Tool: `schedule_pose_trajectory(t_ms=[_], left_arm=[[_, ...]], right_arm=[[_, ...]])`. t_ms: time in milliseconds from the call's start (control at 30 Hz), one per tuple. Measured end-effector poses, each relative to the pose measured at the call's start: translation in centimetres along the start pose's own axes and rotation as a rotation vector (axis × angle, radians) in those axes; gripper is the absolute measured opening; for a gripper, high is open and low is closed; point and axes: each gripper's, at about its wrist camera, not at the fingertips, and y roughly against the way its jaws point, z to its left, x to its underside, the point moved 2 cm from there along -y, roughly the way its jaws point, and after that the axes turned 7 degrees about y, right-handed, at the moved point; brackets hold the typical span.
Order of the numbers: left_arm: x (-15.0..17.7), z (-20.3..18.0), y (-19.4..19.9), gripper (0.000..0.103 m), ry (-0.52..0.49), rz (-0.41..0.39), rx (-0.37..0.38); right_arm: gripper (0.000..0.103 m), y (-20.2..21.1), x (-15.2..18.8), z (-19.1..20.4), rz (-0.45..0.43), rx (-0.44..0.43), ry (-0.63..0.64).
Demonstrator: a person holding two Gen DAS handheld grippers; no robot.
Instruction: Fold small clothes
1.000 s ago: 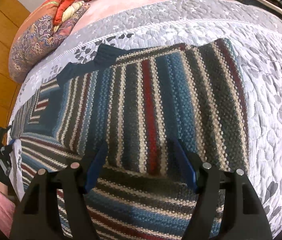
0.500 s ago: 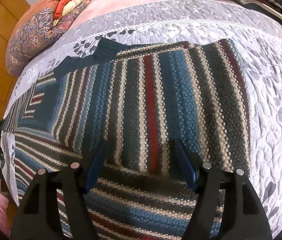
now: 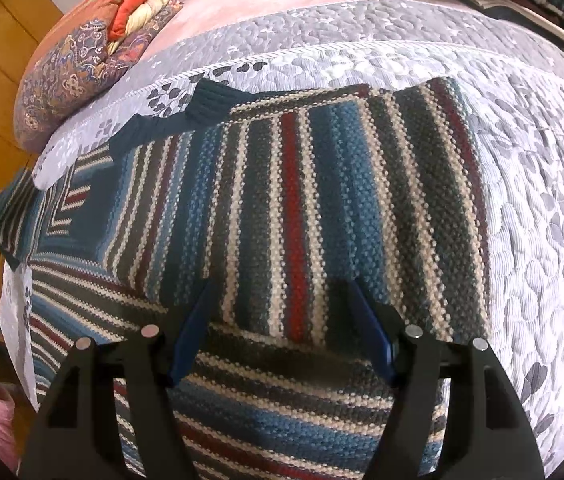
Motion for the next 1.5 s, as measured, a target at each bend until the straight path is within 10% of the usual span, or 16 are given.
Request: schedule_pose_trajectory(t_ms=[667, 1133, 1367, 1500], left_arm=[[13.6, -18.5, -3.0, 0.013, -0.201, 0.268, 0.276], [20.4, -17.6, -6.3, 0.018, -0.256, 0.475, 0.262], [20.9, -15.2, -5.0, 0.041, -0.253, 0.584, 0.324], [17.1, -12.4, -1.2, 0.056, -0.212, 0.506, 0.36]], right_arm=[[0.069, 1.3, 1.3, -1.2, -0.02, -0.076, -0.002], [0.07, 1.1, 1.5, -1.3, -0.012, -0.097, -0.001], [0.07, 0.9, 0.9, -0.3, -0.004, -0.086, 0.018], [0.082, 1.6, -0.5, 1.4, -0.025, -0.099, 0.037]])
